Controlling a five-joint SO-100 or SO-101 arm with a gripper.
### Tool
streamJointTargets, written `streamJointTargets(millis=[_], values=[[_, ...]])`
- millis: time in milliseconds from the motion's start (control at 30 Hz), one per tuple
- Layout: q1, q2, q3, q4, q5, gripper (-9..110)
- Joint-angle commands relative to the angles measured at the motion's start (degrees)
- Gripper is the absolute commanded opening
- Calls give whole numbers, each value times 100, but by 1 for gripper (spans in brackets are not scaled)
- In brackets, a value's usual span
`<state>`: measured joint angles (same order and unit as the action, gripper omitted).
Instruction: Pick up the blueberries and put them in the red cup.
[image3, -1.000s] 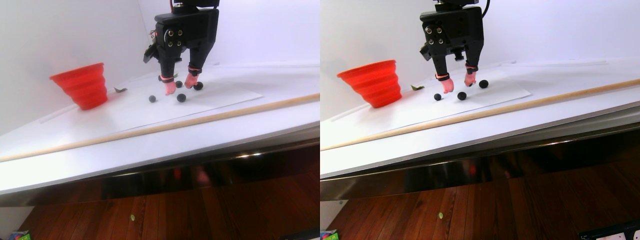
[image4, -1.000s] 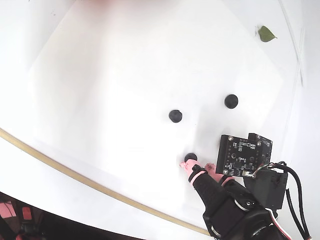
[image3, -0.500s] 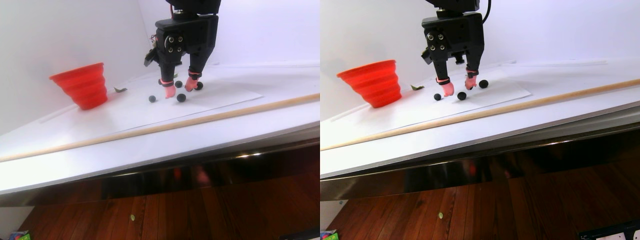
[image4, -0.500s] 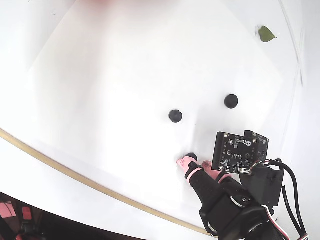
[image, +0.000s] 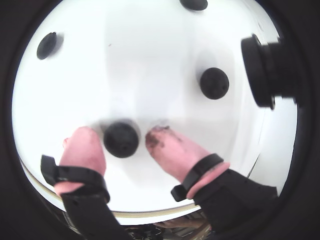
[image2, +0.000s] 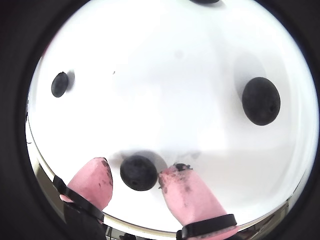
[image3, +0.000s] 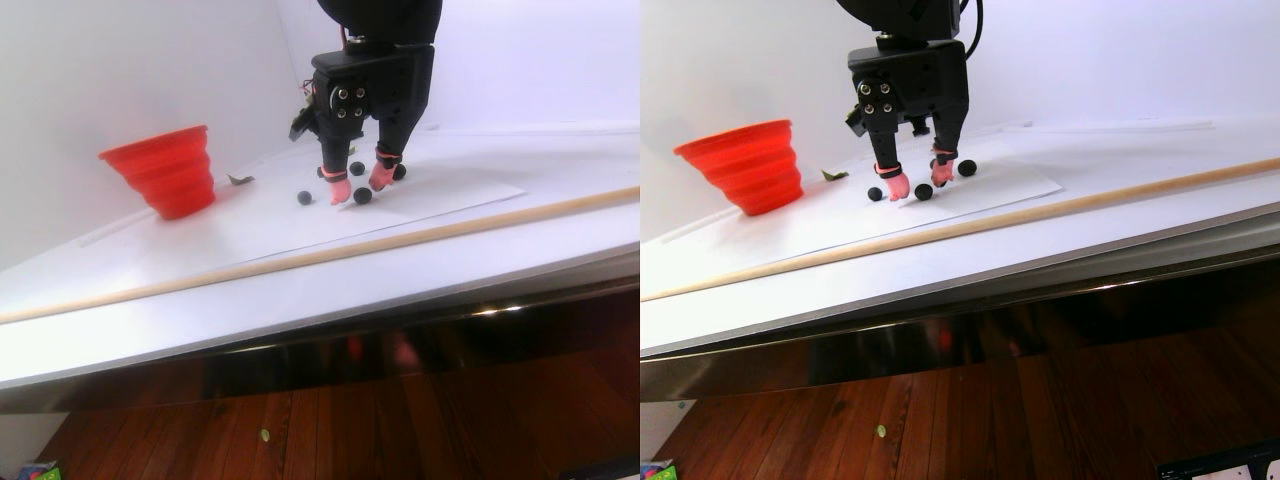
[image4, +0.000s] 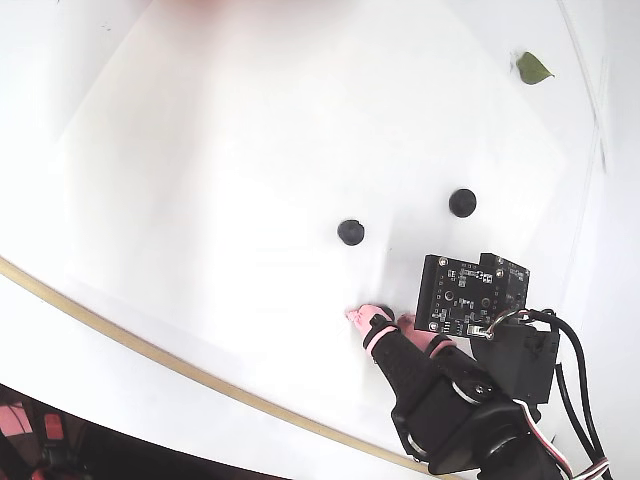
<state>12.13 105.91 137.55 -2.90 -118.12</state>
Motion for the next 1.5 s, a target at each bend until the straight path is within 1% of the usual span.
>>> streamJointTargets(millis=[0, 367, 700, 867, 1467], values=[[-158, 62, -272, -70, 9, 18], [-114, -193, -255, -334, -132, 18], [-70, -299, -229, -404, -237, 12], [-79, -299, -220, -396, -229, 11], [-220, 246, -396, 53, -44, 11]])
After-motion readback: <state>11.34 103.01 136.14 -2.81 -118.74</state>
